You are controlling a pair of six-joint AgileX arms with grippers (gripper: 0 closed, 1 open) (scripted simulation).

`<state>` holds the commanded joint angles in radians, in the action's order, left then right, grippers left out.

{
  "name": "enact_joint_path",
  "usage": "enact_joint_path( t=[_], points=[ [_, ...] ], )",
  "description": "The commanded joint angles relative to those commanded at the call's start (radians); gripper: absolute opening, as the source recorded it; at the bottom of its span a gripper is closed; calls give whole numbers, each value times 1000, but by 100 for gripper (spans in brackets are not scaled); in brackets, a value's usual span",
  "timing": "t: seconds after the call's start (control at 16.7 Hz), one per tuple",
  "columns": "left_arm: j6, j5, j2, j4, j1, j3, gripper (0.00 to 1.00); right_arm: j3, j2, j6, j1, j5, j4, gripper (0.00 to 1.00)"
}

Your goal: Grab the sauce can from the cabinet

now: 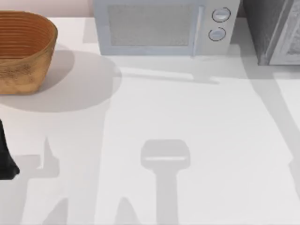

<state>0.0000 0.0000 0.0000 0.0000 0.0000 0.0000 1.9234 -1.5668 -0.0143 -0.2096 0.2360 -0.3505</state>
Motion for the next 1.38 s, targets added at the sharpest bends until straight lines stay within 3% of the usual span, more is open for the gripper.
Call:
enact_joint_path(
  t=[0.66,1.2,1.38],
  points=[
    [0,0,0,0,0,0,100,6,14,-2,-15,13,-16,0],
    [0,0,0,0,0,0,100,94,307,0,-274,268,-410,0],
    [0,0,0,0,0,0,100,100,339,0,-304,297,-443,0]
  ],
)
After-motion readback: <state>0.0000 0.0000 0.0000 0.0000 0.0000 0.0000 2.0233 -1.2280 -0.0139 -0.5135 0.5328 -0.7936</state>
